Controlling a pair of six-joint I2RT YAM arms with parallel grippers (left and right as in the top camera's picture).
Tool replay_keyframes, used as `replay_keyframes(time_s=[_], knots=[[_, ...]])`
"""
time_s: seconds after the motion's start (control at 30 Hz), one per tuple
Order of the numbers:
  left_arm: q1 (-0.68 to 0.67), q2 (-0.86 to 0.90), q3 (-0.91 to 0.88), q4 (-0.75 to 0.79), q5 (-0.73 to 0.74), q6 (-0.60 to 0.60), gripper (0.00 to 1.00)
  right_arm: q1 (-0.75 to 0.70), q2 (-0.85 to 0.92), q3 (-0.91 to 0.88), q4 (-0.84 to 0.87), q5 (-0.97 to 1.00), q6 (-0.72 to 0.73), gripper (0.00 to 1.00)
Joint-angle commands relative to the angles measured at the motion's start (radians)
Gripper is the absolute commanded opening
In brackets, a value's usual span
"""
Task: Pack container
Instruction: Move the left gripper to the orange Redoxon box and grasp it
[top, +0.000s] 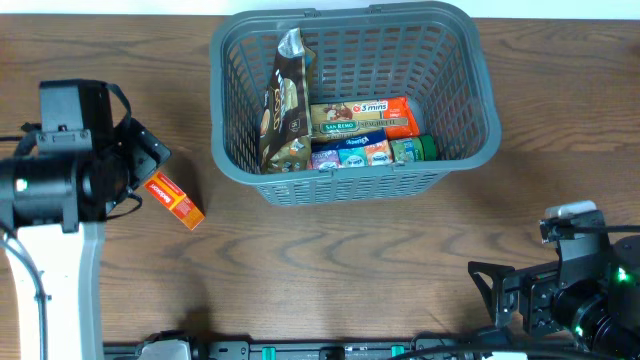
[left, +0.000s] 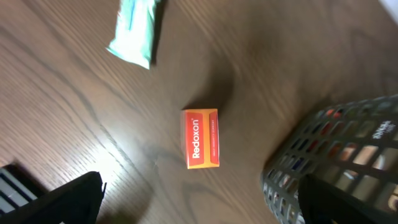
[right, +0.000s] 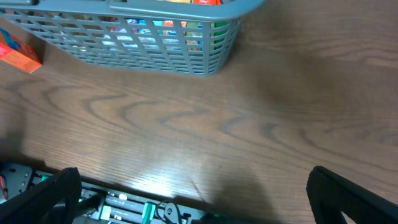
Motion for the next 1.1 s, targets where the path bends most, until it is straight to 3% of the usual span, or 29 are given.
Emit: replay_keyframes(time_s=[0.0, 0.43, 0.73, 0.93, 1.07], knots=[[0.046, 0.07, -0.063, 0.027, 0.109, 0.112, 0.98, -0.008, 0.001, 0.002, -0.002, -0.001, -0.002, 0.99], [0.115, 0.235, -0.263, 0.25, 0.297, 0.249, 0.99, -0.008, 0.001, 0.002, -0.002, -0.001, -0.002, 0.99], [0.117, 0.407, -0.276, 0.294, 0.3, 0.251, 1.0, -0.008, 0.001, 0.002, -0.002, -0.001, -0.002, 0.99], [0.114, 0.431, -0.276, 0.289, 0.3, 0.252, 0.92, -0.008, 0.001, 0.002, -0.002, -0.001, -0.002, 0.99], [0.114, 0.428, -0.276, 0.281, 0.299, 0.252, 0.78, -0.008, 0.001, 0.002, -0.002, -0.001, -0.002, 0.99]])
